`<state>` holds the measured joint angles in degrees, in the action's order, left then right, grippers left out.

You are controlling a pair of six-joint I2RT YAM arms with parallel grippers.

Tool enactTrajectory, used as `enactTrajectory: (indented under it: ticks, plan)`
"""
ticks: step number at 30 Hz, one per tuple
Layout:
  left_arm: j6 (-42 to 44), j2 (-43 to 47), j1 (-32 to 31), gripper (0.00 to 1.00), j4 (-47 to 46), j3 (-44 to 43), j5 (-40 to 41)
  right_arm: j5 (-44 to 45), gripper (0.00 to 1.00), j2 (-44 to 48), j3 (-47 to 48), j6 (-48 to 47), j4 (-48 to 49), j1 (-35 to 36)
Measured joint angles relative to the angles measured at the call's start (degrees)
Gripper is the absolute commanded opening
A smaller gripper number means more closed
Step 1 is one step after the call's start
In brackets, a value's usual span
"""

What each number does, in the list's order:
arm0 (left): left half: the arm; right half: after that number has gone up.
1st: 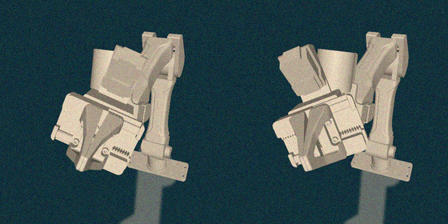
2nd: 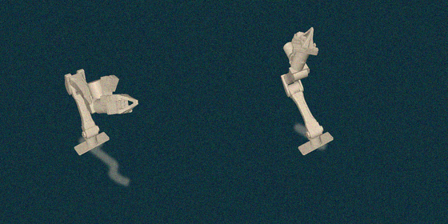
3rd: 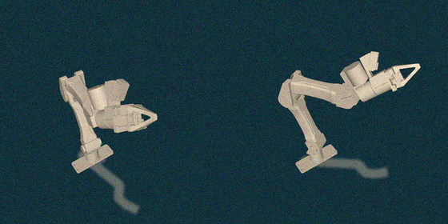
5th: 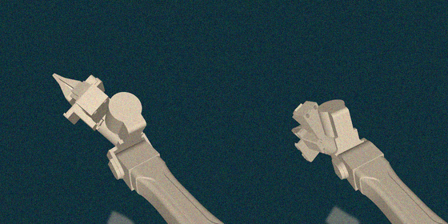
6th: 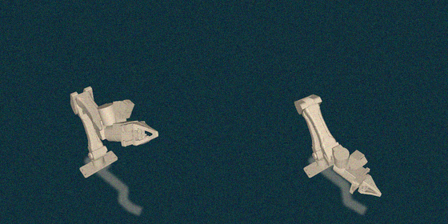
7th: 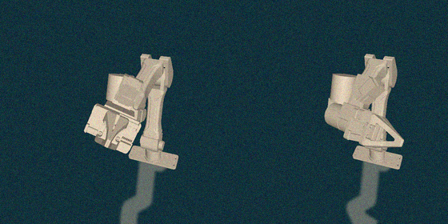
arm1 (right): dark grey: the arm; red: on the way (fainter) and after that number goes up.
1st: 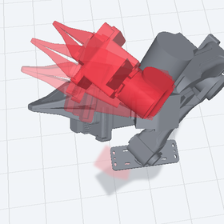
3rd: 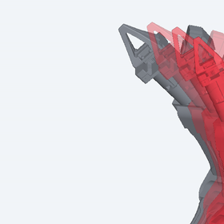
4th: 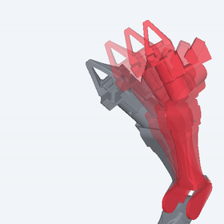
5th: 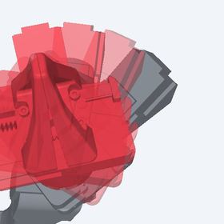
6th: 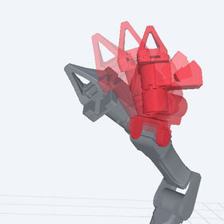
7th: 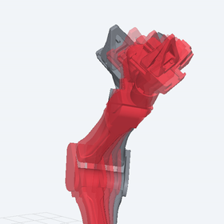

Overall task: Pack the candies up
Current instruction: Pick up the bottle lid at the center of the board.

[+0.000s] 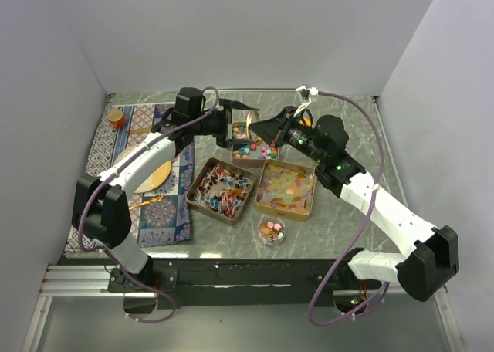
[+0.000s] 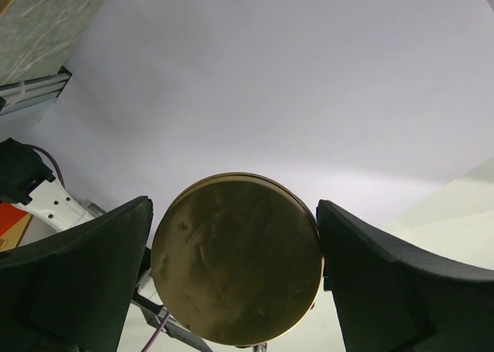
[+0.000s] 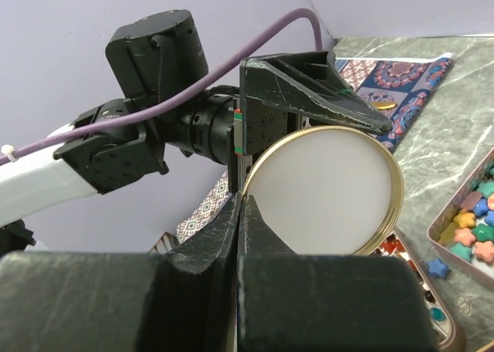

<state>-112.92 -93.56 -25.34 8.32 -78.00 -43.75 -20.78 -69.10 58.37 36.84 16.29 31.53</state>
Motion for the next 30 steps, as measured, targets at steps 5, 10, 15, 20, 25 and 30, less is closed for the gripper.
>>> enactTrajectory:
  ticks: [5, 10, 15, 20, 25, 30]
  plan:
    - [-0.2, 0.2, -0.1, 0.87, -0.6, 0.0, 0.0, 0.1, 0.00, 0.6, -0.8, -0.3, 0.3, 0.0]
    - [-0.2, 0.4, -0.2, 0.83, -0.7, 0.1, -0.1, 0.4, 0.00, 1.7, -1.9, -0.5, 0.9, 0.0]
    - [0.0, 0.5, -0.3, 0.70, -0.6, 0.6, -0.1, 0.7, 0.00, 2.3, -3.0, -0.8, 1.4, 0.0]
    - [1.2, 0.7, -0.3, 0.59, -0.4, 0.7, 0.3, 1.2, 0.34, 3.0, -3.8, -1.7, 1.5, 0.0]
    - [4.5, 2.6, 0.6, 0.47, -0.7, 1.9, 1.2, 0.2, 0.82, 4.5, -4.1, -6.5, -3.0, 0.0]
    - [9.3, 4.1, 4.0, 0.55, -1.9, 3.3, 2.6, -2.3, 1.00, 7.3, -4.0, -13.8, -12.0, 0.0]
